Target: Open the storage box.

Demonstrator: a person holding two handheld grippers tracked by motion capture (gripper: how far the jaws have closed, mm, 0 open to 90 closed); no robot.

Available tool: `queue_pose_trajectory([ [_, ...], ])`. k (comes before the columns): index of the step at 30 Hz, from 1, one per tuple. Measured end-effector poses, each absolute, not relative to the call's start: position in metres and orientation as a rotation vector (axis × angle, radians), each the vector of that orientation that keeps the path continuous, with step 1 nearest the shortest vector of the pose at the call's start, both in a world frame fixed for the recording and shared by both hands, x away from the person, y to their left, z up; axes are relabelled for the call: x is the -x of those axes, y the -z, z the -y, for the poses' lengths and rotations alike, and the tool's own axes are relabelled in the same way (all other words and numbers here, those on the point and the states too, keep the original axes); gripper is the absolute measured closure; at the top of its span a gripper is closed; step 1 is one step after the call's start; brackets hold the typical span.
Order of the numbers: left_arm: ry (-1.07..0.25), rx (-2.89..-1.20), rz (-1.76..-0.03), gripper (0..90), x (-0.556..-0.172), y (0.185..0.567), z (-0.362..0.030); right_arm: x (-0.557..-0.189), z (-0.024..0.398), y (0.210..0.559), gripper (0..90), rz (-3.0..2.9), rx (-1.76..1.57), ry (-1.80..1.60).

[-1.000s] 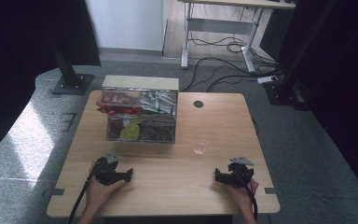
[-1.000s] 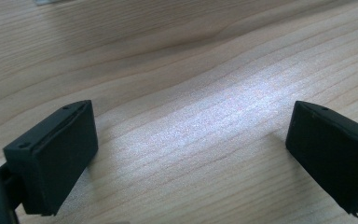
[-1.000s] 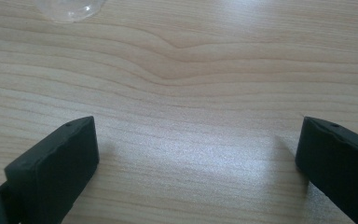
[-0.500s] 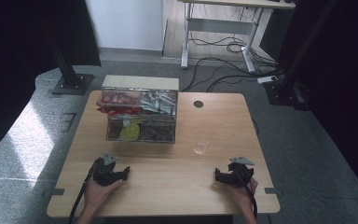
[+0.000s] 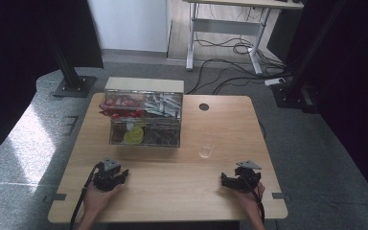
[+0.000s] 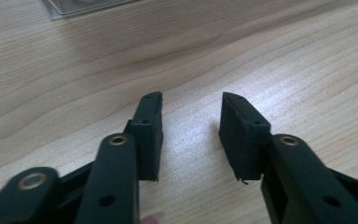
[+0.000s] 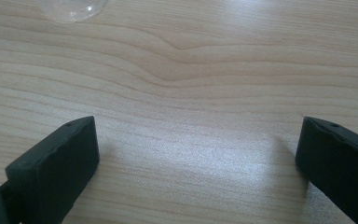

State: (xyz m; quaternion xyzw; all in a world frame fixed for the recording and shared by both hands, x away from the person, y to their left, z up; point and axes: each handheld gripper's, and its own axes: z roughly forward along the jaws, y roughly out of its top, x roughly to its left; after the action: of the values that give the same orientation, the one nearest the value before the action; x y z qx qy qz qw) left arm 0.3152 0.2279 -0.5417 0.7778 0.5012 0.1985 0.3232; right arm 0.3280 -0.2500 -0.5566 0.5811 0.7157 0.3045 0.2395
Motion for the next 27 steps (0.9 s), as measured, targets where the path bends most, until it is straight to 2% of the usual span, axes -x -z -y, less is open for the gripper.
queue_pose_trajectory([
  [4,-0.496,-2.019,-1.318,64.7,-0.314,0.539,-0.230,-0.328,0.250,0.557,0.0,-1.960,-1.590,-0.834],
  [13,-0.469,-1.911,-1.279,84.7,-0.303,0.522,-0.239,-0.328,0.250,0.557,0.0,-1.960,-1.590,-0.834],
  [19,-0.474,-1.885,-1.270,89.9,-0.300,0.514,-0.245,-0.328,0.250,0.557,0.0,-1.960,-1.590,-0.834],
  [27,-0.484,-1.857,-1.270,90.0,-0.301,0.507,-0.250,-0.328,0.250,0.557,0.0,-1.959,-1.591,-0.834],
])
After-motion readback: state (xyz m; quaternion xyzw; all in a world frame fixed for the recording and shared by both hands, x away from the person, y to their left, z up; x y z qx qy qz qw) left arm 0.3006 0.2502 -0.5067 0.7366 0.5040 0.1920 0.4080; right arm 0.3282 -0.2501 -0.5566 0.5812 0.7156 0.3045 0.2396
